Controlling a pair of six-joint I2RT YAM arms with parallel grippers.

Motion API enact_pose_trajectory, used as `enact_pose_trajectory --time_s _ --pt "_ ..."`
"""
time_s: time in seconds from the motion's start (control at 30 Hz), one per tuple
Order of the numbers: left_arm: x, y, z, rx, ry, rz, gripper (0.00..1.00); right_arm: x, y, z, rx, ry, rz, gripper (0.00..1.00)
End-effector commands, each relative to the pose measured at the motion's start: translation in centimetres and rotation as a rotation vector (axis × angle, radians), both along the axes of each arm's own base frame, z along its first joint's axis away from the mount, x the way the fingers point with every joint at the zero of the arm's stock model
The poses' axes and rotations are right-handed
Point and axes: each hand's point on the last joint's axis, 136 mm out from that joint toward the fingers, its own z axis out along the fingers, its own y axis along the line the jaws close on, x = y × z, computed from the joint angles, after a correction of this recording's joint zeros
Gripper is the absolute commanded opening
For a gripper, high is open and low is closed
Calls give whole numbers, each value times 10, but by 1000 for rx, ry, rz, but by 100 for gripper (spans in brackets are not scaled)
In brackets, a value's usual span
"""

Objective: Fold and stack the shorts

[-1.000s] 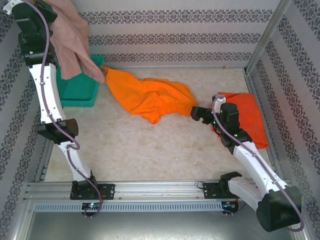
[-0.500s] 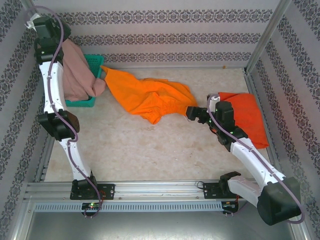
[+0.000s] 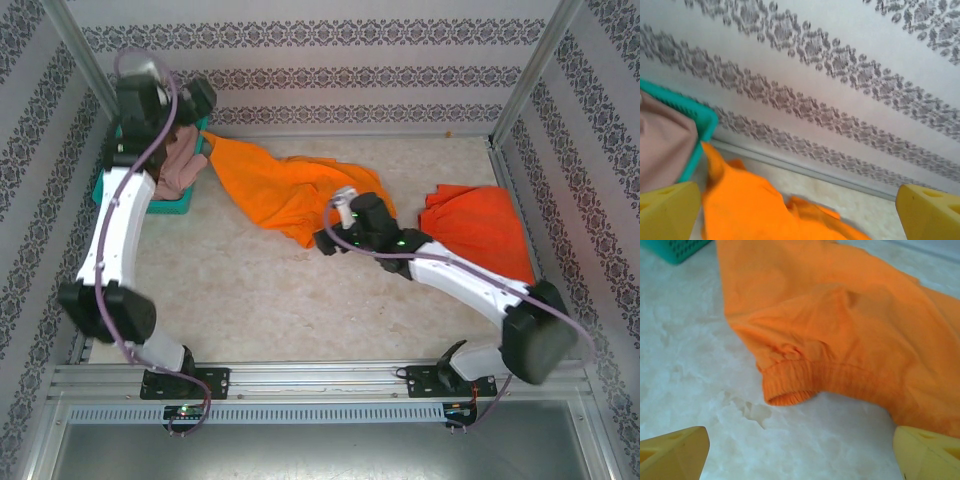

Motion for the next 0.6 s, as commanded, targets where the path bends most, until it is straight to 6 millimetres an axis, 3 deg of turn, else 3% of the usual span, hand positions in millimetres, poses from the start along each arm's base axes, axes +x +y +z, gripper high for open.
enact_pose_trajectory --time_s 0.0,0.1,0.23,0.43,0.57 --pt "-14 -30 -42 -152 -16 -87 100 10 15 -20 -251 -49 63 93" --pt "-43 -44 -79 -151 54 -121 100 16 38 -46 -321 -4 116 90" --pt "-76 -38 -120 -138 131 -82 100 26 53 -80 -411 64 134 82" --pt "-108 -34 -146 -115 171 -73 100 38 65 -129 -472 184 130 76" --pt "-119 -32 -157 -101 196 -67 100 50 63 -152 -488 262 90 56"
